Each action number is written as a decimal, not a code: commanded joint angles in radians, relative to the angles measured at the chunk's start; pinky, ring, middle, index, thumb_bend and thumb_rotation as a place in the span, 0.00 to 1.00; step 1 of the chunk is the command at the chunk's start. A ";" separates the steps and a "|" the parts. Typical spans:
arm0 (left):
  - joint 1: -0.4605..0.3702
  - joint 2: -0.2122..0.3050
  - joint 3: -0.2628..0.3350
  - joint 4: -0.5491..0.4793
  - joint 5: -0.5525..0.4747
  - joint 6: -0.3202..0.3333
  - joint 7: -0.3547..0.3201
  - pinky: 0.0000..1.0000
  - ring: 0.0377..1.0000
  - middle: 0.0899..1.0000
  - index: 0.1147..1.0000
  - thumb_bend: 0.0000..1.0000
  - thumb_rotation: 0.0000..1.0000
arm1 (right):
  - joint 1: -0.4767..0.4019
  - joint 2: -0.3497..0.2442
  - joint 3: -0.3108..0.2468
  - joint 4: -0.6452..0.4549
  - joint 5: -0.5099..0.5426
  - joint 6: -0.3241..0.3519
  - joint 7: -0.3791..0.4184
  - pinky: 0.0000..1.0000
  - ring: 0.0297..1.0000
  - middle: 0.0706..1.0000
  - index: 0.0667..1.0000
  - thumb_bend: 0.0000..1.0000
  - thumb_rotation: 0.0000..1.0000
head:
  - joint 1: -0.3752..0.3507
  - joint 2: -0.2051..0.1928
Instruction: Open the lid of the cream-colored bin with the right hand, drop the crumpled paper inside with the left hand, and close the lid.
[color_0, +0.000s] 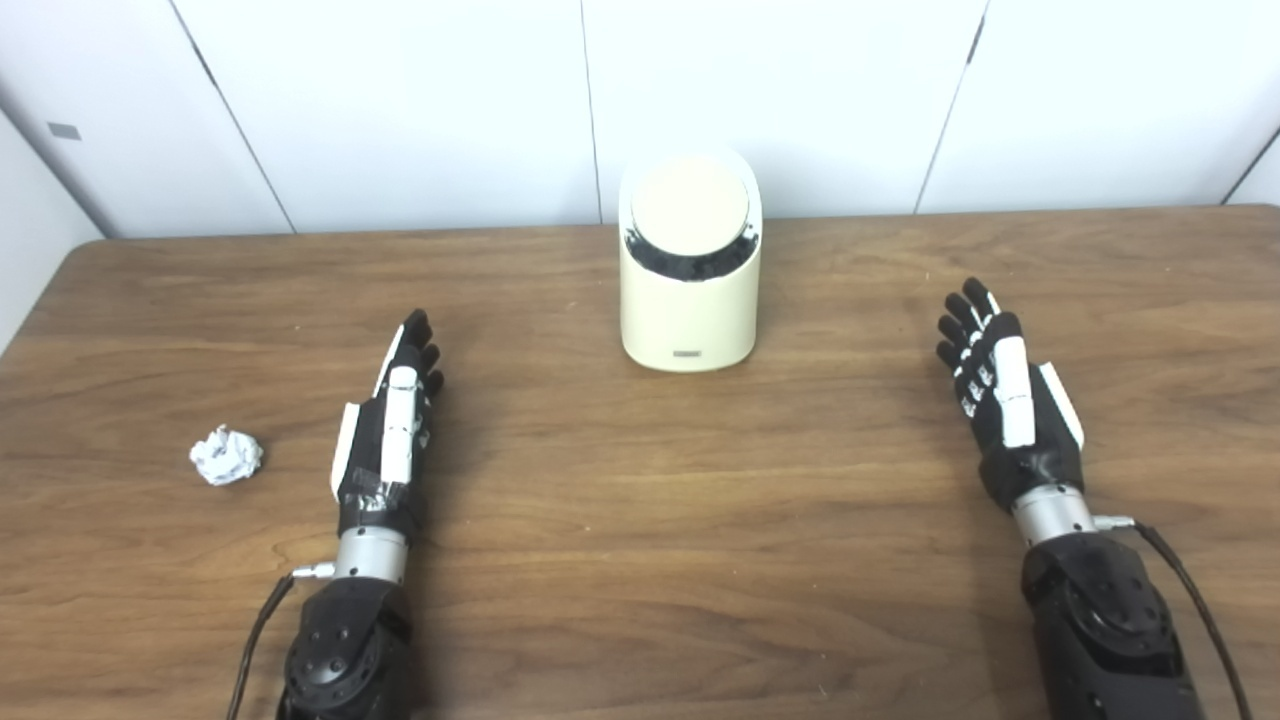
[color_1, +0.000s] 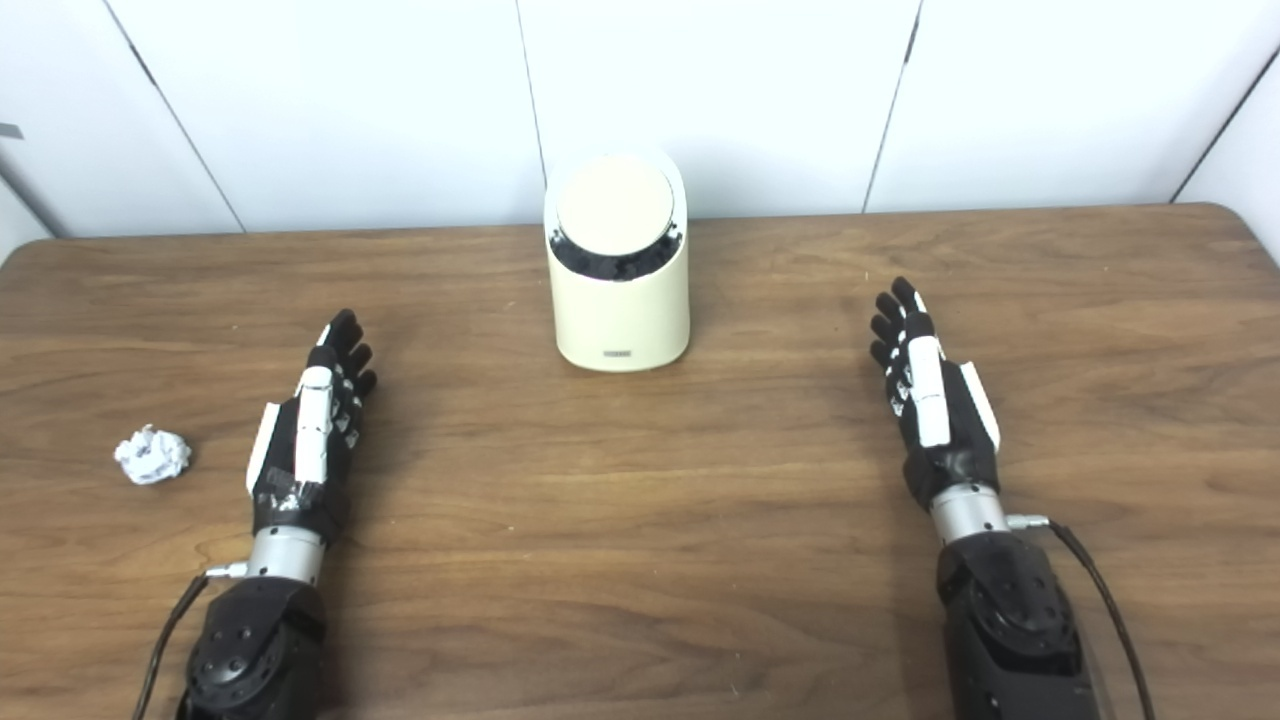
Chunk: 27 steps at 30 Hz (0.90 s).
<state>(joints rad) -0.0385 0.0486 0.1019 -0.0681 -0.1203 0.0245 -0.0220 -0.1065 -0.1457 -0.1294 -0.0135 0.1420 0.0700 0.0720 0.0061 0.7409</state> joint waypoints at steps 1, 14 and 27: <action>-0.026 0.006 -0.003 -0.026 -0.001 -0.022 -0.005 1.00 1.00 1.00 0.99 0.46 0.96 | -0.024 -0.008 -0.002 -0.039 0.001 -0.008 -0.002 1.00 0.98 0.97 1.00 0.53 1.00 | 0.001 0.001; -0.030 0.012 -0.003 -0.019 -0.005 -0.025 -0.011 1.00 1.00 1.00 0.99 0.45 0.96 | -0.025 -0.008 -0.002 -0.034 0.001 -0.007 0.001 1.00 0.97 0.97 1.00 0.53 1.00 | 0.001 0.001; -0.020 0.007 -0.006 -0.013 0.010 -0.030 -0.002 1.00 1.00 1.00 0.99 0.45 0.97 | -0.018 0.004 -0.003 -0.035 0.000 -0.013 -0.008 1.00 0.96 0.96 0.98 0.53 1.00 | 0.000 -0.053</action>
<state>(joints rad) -0.0386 0.0492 0.0999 -0.0678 -0.1168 0.0245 -0.0217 -0.1056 -0.1434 -0.1294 -0.0198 0.1402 0.0760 0.0691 0.0046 0.6873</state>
